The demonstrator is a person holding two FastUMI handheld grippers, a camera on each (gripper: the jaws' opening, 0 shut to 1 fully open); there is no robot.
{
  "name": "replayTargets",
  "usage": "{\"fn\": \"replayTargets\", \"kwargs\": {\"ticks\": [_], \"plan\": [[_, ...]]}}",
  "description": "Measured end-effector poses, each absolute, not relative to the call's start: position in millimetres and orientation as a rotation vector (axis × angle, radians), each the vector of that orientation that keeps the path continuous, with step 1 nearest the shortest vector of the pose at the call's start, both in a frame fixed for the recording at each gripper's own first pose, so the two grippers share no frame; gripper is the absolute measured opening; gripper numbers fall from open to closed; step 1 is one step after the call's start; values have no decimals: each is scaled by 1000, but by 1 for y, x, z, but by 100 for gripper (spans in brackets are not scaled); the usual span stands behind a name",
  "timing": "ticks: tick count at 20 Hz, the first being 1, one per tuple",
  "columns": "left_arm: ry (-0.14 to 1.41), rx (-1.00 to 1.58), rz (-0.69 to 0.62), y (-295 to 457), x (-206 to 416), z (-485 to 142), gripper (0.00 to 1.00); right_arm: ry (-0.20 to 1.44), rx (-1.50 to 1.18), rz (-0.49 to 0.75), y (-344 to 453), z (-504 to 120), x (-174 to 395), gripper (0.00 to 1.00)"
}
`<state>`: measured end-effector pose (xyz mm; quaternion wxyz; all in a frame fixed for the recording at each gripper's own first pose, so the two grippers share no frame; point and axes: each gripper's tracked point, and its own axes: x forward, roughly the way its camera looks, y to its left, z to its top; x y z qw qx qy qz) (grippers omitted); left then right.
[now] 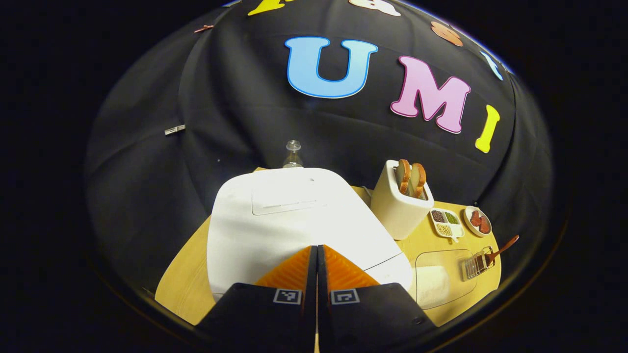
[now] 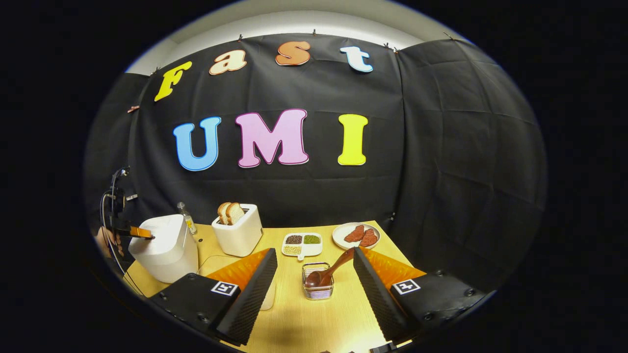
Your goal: Close the left gripper, press the button to open the rice cooker; take a wooden spoon from the chopstick holder with the right hand, scoop a spoonful of rice and pour it into the rice cooker, then put the wooden spoon back into the chopstick holder.
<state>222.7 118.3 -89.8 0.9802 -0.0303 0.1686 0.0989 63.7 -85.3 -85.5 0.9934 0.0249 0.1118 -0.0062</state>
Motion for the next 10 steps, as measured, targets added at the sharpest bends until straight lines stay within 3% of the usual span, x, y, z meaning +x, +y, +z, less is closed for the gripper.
{"fn": "replayTargets", "kwargs": {"ticks": [6,10], "plan": [[328,-46,238,117,220,-93,8,225,58,-12,-86,-86,54,98],[138,-10,272,111,196,-41,8,201,49,-20,-88,-79,44,98]]}}
